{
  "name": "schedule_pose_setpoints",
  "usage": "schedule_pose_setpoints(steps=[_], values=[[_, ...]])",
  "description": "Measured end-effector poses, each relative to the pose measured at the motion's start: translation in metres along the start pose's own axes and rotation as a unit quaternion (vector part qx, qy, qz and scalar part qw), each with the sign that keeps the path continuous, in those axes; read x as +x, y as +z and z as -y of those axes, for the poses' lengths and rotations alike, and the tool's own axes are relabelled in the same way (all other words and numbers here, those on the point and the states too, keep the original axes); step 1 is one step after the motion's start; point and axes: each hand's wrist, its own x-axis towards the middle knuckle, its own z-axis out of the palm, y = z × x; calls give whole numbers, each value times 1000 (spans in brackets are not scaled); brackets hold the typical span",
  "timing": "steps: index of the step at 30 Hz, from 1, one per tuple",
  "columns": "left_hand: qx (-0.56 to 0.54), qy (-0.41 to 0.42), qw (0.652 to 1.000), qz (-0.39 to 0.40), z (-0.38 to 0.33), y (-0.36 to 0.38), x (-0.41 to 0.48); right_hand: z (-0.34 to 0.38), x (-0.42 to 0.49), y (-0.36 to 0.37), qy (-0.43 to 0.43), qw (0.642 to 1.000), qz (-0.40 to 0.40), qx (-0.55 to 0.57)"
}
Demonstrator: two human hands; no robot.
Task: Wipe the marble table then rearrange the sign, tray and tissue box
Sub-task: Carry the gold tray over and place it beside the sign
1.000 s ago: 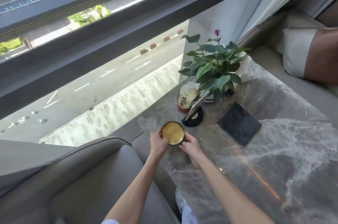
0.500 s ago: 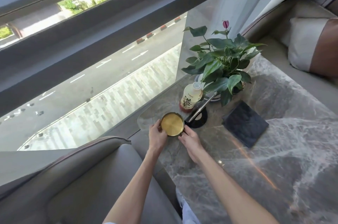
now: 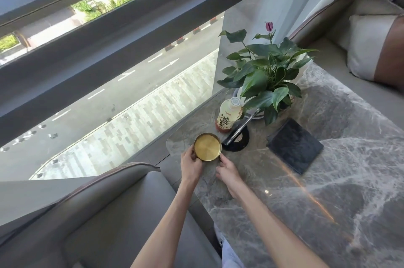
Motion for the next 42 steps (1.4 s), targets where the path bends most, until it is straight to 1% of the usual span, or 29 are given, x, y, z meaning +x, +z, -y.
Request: schedule_pose_setpoints(steps=[4,13,20,26,29,31,32,34,37,39,42], values=[[-3,-6,1000,-5,-12,-3,-8,4,-2,-2,-4,1000,11,-23],[9,-30,999,-6,-8,-4,-9,4,0,-2,4,999,18,-51],[-4,-35,999,-4,-25,-9,-19,8,-4,-4,6,999,19,-31],[10,-34,999,2,-30,-9,-25,6,-2,-7,12,999,30,-26],[12,-51,999,-12,-36,-11,-31,9,-6,-9,19,999,35,-21],[34,-67,996,-39,-37,-12,-36,11,-12,-12,12,999,32,-22],[56,-62,995,-54,-37,-11,-39,10,-16,-15,4,999,27,-27],[120,-19,990,-76,-42,-7,-51,7,-26,-25,-29,999,20,-34],[219,65,971,-69,-59,11,-75,0,-45,-54,-64,996,7,-62],[265,109,958,-26,-69,31,-95,-9,-63,-84,-67,993,-19,-92],[327,142,931,84,-85,74,-128,-34,-95,-141,-65,987,-85,-119]])
